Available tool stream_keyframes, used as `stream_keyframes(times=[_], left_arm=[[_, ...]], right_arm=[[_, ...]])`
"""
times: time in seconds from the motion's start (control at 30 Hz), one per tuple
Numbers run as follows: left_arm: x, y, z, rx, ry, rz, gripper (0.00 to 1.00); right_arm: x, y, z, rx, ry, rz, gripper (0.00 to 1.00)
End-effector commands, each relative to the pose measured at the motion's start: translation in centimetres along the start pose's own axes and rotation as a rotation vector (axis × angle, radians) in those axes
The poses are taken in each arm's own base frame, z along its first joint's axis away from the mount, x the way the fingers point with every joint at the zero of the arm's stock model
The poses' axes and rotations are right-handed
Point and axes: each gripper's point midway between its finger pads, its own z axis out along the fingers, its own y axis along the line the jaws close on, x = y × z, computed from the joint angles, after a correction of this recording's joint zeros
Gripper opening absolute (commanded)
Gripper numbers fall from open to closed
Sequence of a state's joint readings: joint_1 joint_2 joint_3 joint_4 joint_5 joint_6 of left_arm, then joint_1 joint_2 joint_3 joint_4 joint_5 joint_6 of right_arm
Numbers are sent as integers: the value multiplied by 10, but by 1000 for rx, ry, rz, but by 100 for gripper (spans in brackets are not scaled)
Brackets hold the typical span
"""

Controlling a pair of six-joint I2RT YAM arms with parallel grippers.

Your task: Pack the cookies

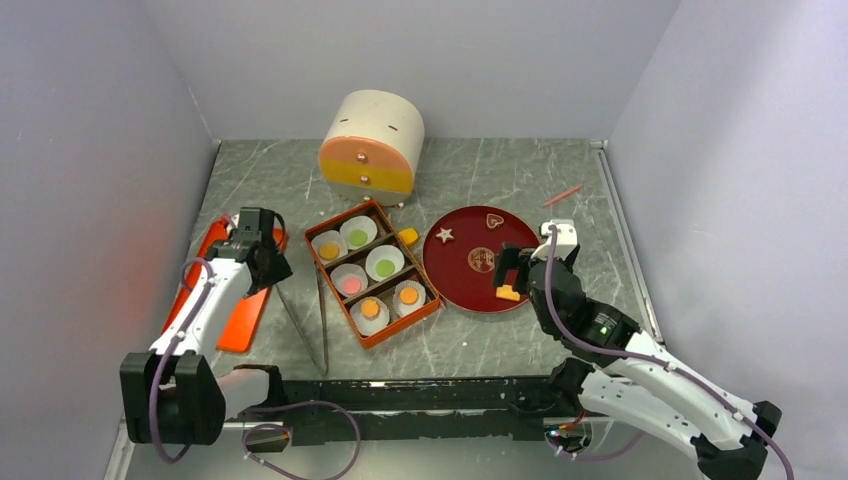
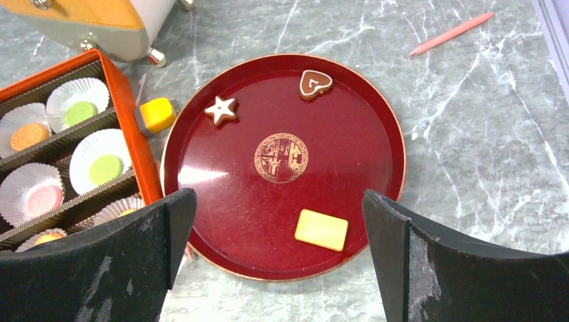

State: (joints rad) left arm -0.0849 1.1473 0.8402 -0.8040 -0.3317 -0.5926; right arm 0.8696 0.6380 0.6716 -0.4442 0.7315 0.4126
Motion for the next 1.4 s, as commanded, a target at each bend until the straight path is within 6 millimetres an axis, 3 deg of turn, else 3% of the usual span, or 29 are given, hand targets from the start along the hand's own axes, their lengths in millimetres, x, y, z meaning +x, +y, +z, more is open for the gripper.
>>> stream_keyframes(times=[0.0, 0.27, 0.6, 1.13, 1.37], left_arm=[[0, 10, 19, 10, 41, -27, 62], [17, 30, 49, -38, 137, -71, 55], [22, 31, 76, -73, 211, -14, 49], [-22, -29, 132, 88, 283, 56, 18], [-61, -52, 147, 130, 241, 74, 8]], right_arm=[[-10, -2, -3, -2, -36, 40, 100], [-16, -2, -8, -20, -68, 75, 100], [-24, -2, -11, -35, -100, 90, 100], [-23, -10, -9, 20, -92, 68, 100], [-24, -11, -7, 36, -83, 54, 100]])
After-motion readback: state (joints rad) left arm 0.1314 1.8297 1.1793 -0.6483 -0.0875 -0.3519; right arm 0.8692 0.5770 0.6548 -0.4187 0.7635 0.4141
